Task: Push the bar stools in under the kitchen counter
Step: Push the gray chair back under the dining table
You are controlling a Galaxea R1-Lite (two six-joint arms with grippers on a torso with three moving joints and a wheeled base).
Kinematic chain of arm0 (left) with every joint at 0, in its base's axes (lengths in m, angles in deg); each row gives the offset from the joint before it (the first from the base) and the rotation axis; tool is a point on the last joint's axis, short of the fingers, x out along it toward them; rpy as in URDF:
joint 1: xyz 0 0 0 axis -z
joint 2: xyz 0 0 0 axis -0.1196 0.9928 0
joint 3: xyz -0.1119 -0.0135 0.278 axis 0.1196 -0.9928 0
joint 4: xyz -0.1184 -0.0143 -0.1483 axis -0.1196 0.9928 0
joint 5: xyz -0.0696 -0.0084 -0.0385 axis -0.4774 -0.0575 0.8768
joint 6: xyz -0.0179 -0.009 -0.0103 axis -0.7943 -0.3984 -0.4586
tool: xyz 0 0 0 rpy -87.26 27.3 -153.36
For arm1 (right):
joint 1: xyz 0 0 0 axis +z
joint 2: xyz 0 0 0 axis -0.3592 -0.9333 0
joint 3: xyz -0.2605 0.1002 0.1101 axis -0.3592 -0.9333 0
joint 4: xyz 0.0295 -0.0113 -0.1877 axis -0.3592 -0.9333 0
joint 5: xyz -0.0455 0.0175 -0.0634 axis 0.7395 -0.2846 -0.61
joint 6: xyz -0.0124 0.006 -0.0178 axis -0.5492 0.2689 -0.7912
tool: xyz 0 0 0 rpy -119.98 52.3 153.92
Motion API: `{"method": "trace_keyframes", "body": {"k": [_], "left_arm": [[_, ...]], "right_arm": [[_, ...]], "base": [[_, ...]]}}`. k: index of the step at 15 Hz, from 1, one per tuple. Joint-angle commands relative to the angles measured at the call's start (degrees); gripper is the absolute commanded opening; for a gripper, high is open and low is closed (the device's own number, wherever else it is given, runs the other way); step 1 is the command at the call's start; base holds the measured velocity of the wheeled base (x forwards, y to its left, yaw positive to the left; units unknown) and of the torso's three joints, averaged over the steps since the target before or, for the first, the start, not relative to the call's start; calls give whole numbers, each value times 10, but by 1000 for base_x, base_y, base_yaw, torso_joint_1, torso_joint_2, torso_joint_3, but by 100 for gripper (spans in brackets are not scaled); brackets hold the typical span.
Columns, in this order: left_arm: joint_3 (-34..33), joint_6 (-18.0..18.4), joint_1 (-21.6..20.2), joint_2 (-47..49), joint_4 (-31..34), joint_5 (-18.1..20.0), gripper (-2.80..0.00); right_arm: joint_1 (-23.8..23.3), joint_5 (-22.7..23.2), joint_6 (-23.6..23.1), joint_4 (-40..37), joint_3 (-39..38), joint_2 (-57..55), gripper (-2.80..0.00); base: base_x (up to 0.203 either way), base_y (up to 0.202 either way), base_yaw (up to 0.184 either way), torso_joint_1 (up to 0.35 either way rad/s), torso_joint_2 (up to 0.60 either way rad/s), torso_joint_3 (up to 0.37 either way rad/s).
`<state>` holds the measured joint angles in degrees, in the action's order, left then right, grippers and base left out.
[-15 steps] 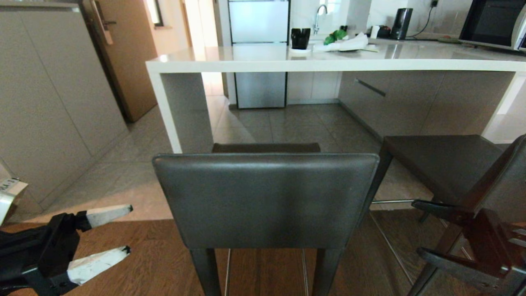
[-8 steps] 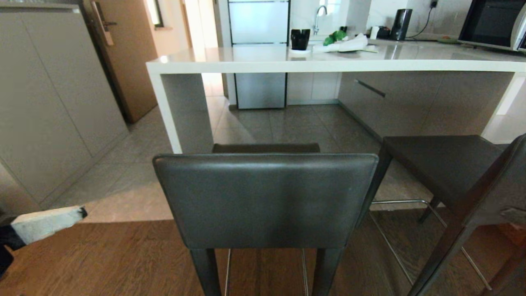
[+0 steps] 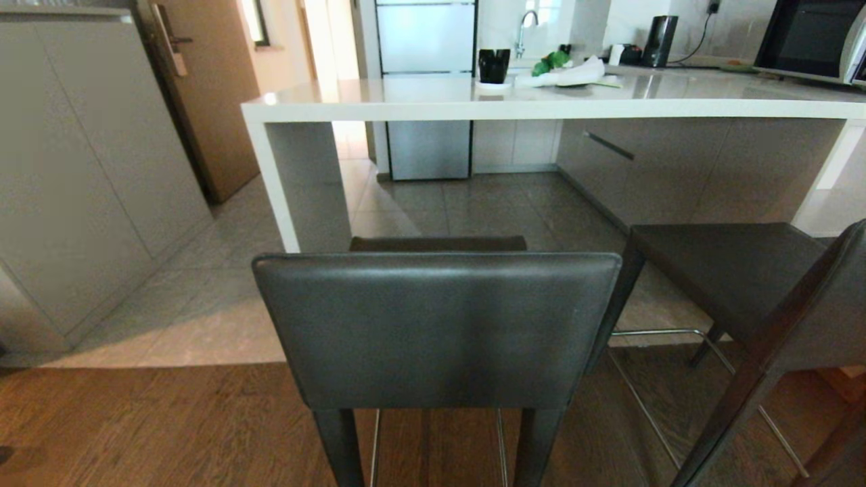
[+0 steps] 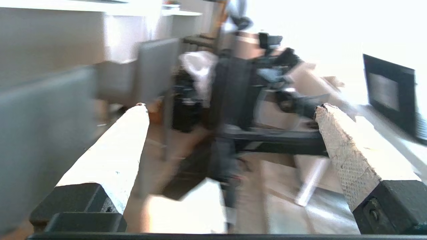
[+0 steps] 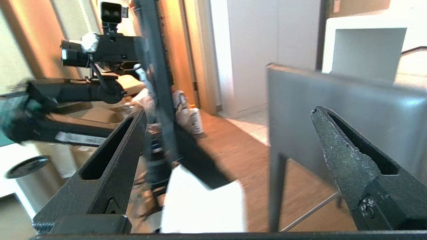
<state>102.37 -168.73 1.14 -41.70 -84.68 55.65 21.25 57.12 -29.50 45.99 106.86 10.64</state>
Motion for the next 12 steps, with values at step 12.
{"method": "trace_keyframes", "body": {"k": [12], "left_arm": [[-55,-17,54,-218,92,10,0]], "right_arm": [[-2,14,65,-20,15,88,0]], "base": [[0,0,0,0,0,0]]}}
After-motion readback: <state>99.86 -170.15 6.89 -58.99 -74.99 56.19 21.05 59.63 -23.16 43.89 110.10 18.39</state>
